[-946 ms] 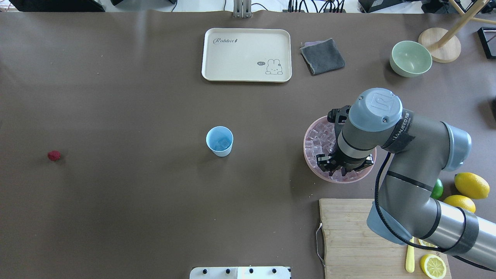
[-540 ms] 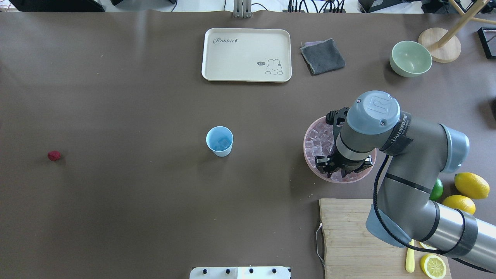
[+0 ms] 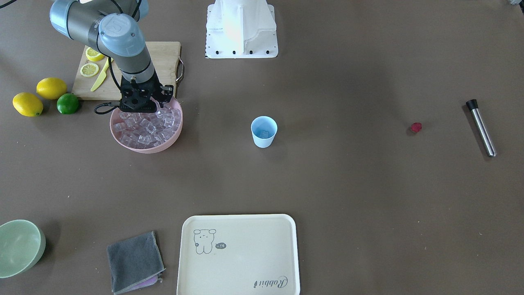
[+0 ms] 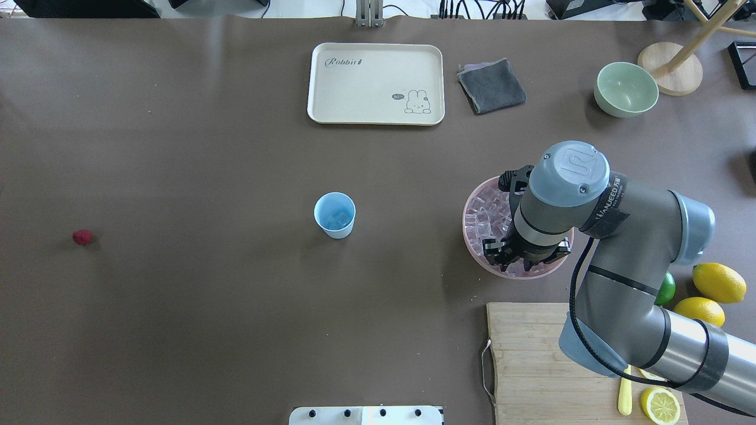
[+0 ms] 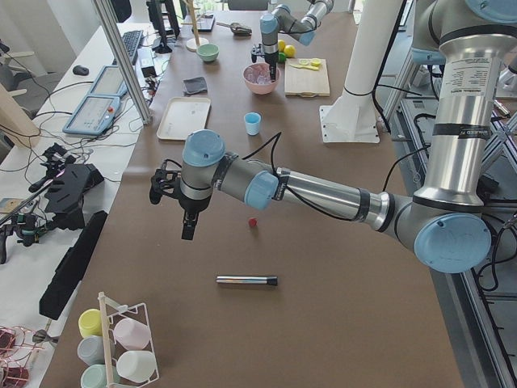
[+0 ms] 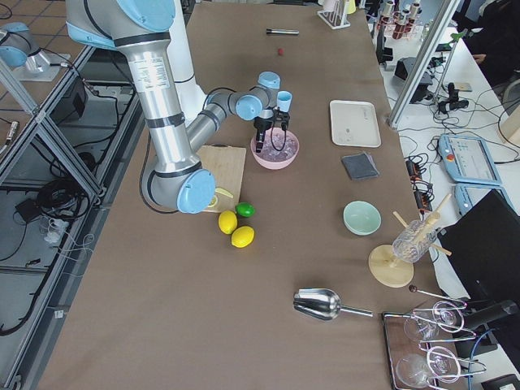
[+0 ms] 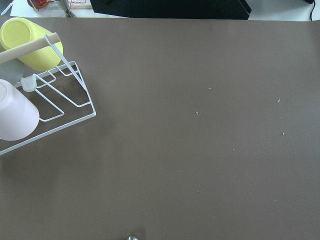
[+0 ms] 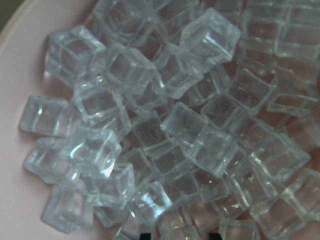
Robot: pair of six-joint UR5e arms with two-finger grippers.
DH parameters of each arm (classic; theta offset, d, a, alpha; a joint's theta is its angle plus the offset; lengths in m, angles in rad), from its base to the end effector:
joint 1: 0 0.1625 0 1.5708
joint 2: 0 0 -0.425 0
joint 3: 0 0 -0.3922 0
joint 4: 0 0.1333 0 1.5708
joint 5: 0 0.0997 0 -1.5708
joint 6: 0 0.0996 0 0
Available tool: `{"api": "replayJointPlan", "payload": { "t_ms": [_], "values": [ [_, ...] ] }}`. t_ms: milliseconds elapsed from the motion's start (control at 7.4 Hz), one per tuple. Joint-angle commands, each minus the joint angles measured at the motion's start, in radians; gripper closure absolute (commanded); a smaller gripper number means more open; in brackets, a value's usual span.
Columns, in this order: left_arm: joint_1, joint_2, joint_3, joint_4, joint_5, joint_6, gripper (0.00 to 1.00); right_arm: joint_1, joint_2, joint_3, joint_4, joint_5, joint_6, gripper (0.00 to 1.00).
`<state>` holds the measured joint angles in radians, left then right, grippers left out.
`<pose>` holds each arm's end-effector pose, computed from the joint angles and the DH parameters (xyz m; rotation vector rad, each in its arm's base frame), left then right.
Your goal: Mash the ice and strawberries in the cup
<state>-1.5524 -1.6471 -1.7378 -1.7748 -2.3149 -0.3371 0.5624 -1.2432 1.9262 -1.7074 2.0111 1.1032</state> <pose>-0.0560 -0.5358 0.5147 0.2902 0.7949 -0.1331 -0.4363 -0.3824 0.3425 -0.1088 -0.6787 -0.0292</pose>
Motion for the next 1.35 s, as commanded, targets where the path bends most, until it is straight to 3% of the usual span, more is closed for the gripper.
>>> {"api": "replayJointPlan", "payload": {
  "t_ms": [0, 270, 946, 1081, 1216],
  "values": [
    [0.0, 0.001, -0.002, 0.0, -0.001, 0.001, 0.01, -0.001, -0.002, 0.0, 0.002, 0.0, -0.002, 0.68],
    [0.0, 0.001, 0.0, 0.0, -0.001, 0.0, 0.01, 0.001, 0.005, 0.0, 0.002, 0.008, -0.002, 0.74],
    [0.0, 0.003, -0.002, 0.0, -0.006, 0.0, 0.01, 0.076, 0.028, 0.051, -0.002, 0.044, -0.017, 0.74],
    [0.0, 0.006, -0.005, 0.0, -0.005, 0.001, 0.01, 0.074, 0.083, 0.039, 0.002, 0.037, -0.003, 0.74],
    [0.0, 0.004, 0.0, 0.0, -0.001, 0.001, 0.01, 0.077, 0.187, -0.036, -0.005, 0.04, 0.01, 0.74]
  ]
}}
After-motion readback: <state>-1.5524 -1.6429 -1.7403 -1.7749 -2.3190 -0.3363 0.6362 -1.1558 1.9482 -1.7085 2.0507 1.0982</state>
